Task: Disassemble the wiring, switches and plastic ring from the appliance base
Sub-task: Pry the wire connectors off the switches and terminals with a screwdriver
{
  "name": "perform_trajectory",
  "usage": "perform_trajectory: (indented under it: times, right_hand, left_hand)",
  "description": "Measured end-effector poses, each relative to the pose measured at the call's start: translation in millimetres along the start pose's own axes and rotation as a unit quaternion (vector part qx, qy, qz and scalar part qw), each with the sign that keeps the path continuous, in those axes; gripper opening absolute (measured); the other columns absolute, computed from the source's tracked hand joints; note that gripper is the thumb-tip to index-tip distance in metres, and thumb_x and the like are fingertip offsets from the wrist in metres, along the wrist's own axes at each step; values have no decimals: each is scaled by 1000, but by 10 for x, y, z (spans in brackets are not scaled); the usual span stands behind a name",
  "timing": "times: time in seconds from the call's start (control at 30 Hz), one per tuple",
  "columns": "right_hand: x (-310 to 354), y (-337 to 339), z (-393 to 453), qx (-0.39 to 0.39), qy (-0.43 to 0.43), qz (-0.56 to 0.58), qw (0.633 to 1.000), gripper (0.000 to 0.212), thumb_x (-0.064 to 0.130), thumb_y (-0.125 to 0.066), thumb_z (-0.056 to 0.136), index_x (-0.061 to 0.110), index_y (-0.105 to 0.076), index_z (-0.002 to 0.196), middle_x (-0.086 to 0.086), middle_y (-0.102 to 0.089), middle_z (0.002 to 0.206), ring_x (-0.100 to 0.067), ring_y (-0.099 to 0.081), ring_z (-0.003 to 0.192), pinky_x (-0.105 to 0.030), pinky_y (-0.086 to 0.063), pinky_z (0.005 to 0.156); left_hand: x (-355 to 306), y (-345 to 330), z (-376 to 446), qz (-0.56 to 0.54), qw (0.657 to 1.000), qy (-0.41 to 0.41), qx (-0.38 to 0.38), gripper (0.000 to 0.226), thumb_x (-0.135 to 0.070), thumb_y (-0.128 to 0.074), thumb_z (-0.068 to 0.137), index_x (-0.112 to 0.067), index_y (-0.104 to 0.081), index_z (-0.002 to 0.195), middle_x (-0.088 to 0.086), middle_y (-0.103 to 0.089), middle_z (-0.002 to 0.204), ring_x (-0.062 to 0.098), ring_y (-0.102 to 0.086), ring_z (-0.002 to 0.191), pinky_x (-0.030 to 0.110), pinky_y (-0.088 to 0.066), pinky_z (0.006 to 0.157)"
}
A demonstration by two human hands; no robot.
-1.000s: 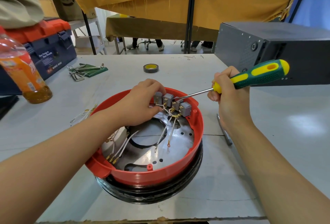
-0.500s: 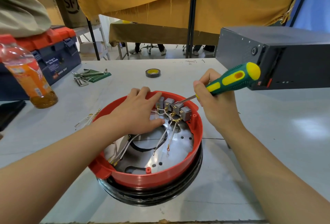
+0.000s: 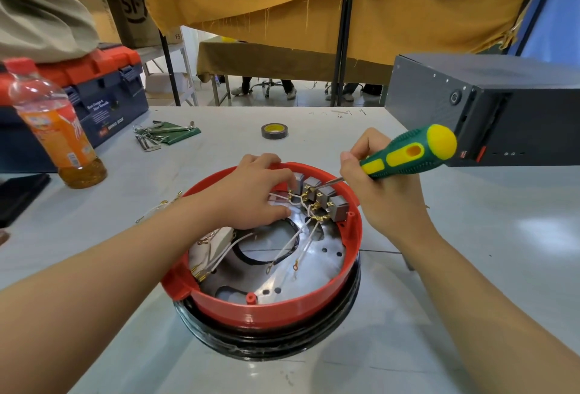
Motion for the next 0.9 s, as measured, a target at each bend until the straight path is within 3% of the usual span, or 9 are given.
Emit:
perform_trajectory:
  times: [0.1, 0.2, 0.4, 0.57, 0.9]
  right_hand:
    - [21, -27, 22, 19, 7, -6, 1000, 22, 7, -58, 87, 9, -46, 69, 3, -48, 60, 1, -49, 57, -2, -34, 53]
    - [28, -41, 79, 35, 0, -7, 999, 19, 17, -54, 83, 8, -46, 68, -8, -50, 62, -7, -47, 58, -7, -34, 53]
    - [-216, -48, 205, 27, -75, 70, 994, 28, 12, -56, 81, 18, -40, 59, 12, -36, 50, -3, -38, 48, -12, -35, 48]
    - [-440, 5, 126, -36, -138, 148, 979, 25, 15, -54, 75, 20, -40, 55, -1, -37, 55, -5, -37, 46, -15, -35, 46]
    - [-239, 122, 56, -55, -54, 76, 994, 25, 18, -54, 81, 17, -39, 61, 6, -38, 51, -10, -39, 49, -16, -34, 49]
  left_hand:
    - [-2, -33, 5, -1, 1000, 7, -7, 34, -42, -59, 86, -38, -54, 120, 5, -26, 148, 29, -21, 134, 38, -24, 109]
    - [4, -59, -3, 2, 1000, 7, -21, 34, -42, -58, 87, -40, -54, 121, 6, -24, 149, 29, -19, 135, 41, -23, 110]
    - [15, -89, -7, 7, 999, 0, -33, 37, -44, -56, 89, -43, -52, 125, 4, -21, 152, 28, -15, 137, 42, -22, 112]
    - [13, -99, -2, 4, 999, -4, -37, 36, -44, -55, 89, -43, -52, 126, 4, -20, 152, 27, -14, 138, 43, -21, 113]
    - [20, -96, -18, -3, 999, -7, -36, 35, -43, -55, 90, -43, -53, 125, 5, -19, 153, 27, -13, 139, 43, -22, 113]
Point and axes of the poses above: each hand's wrist, its own z-axis towards the middle knuckle, its own y-axis out of the back of the hand, x = y × z, the point moved 8 cm from there along z, towards the middle knuckle
